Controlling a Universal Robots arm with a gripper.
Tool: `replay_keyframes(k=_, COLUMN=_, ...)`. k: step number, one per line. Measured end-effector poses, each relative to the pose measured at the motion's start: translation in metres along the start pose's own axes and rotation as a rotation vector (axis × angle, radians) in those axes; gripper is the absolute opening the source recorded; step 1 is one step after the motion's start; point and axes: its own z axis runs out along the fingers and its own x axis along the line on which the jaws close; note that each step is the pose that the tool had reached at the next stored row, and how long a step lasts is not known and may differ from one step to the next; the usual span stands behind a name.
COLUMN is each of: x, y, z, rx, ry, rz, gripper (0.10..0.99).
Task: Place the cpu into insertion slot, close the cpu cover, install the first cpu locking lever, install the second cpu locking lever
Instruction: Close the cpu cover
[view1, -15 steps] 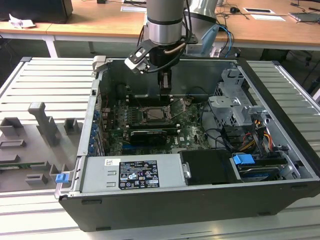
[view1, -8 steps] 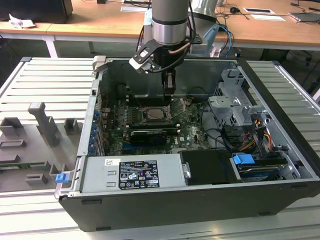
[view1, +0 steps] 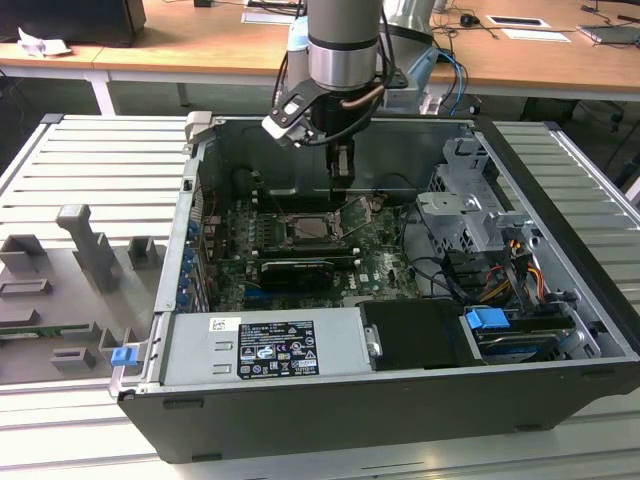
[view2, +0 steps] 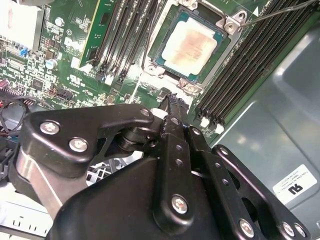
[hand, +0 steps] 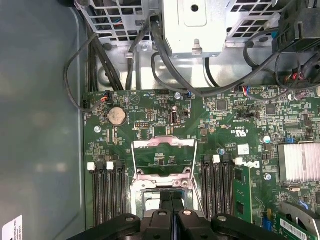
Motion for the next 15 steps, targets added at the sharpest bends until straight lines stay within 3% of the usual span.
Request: replay_keyframes(k=15, x=0.0005, y=0.0093, z=0.0009, rx=0.000, ry=-0.0006, rz=0.000, gripper=0.106)
